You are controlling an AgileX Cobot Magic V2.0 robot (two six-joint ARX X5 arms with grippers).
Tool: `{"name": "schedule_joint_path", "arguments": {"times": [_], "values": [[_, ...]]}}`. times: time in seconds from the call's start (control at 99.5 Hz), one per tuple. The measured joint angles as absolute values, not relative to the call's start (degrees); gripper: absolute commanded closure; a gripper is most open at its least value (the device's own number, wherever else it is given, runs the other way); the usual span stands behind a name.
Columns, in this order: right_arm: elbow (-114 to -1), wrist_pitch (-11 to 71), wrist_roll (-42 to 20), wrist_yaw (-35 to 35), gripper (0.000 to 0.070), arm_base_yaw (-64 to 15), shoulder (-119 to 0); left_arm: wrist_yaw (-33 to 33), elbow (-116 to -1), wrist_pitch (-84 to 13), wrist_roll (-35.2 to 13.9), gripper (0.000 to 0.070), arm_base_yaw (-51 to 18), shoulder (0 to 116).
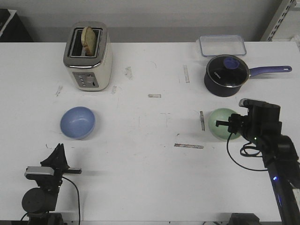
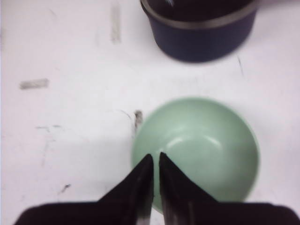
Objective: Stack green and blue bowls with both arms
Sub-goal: 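Reach the right gripper forward to the rim of the pale green bowl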
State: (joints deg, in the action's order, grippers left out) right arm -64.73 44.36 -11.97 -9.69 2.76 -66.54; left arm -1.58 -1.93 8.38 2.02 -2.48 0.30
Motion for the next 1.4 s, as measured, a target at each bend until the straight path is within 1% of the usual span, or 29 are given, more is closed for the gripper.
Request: {"name": "schedule_joint_path", "arguments": {"times": [0.141, 0.191, 0.221, 0.291, 0.331, 0.482, 0.563, 0.593, 0.753, 0.874, 1.246, 1.286, 1.326, 1.396], "values": [[-67.0, 46.1, -12.8, -13.5, 0.0685, 7.6, -72.3, -1.6, -1.9, 8.4, 2.0, 0.0699, -2.5, 0.3], [-67.0, 46.1, -13.0, -15.5, 0.0665, 9.6, -73.7, -1.6, -1.9, 8.4, 2.0, 0.0699, -2.5, 0.3], [-67.0, 46.2, -13.0, -16.7, 0.0629, 10.8, -74.4, -1.6, -1.9, 8.4, 2.0, 0.0699, -2.5, 0.3], [-67.0, 46.5, -13.0, -18.8, 0.0515, 13.3, -75.7, -1.6, -1.9, 8.4, 2.0, 0.0699, -2.5, 0.3], [-67.0, 46.9, -13.0, -19.6, 0.0467, 14.6, -76.3, -1.6, -1.9, 8.4, 2.0, 0.0699, -2.5, 0.3], [-67.0, 47.8, -11.9, -19.6, 0.0372, 18.9, -77.5, -1.6, -1.9, 8.4, 2.0, 0.0699, -2.5, 0.3], [-67.1, 47.8, -11.0, -19.8, 0.0288, 20.7, -77.4, -1.6, -1.9, 8.4, 2.0, 0.0699, -2.5, 0.3], [-67.2, 47.9, -10.6, -19.9, 0.0266, 21.3, -77.4, -1.6, -1.9, 8.4, 2.0, 0.0699, -2.5, 0.3], [-67.2, 49.1, -9.1, -19.9, 0.0265, 22.7, -77.8, -1.6, -1.9, 8.4, 2.0, 0.0699, -2.5, 0.3], [-67.4, 49.0, -8.4, -20.0, 0.0266, 22.6, -80.3, -1.6, -1.9, 8.4, 2.0, 0.0699, -2.5, 0.3], [-67.4, 46.5, -7.9, -20.9, 0.0272, 19.1, -89.6, -1.6, -1.9, 8.4, 2.0, 0.0699, -2.5, 0.3], [-67.4, 46.0, -7.9, -20.9, 0.0291, 18.7, -90.5, -1.6, -1.9, 8.4, 2.0, 0.0699, -2.5, 0.3], [-67.4, 45.6, -7.9, -20.9, 0.0326, 18.4, -91.3, -1.6, -1.9, 8.4, 2.0, 0.0699, -2.5, 0.3], [-67.4, 45.4, -7.9, -20.9, 0.0423, 17.9, -92.5, -1.6, -1.9, 8.4, 2.0, 0.0699, -2.5, 0.3]]}}
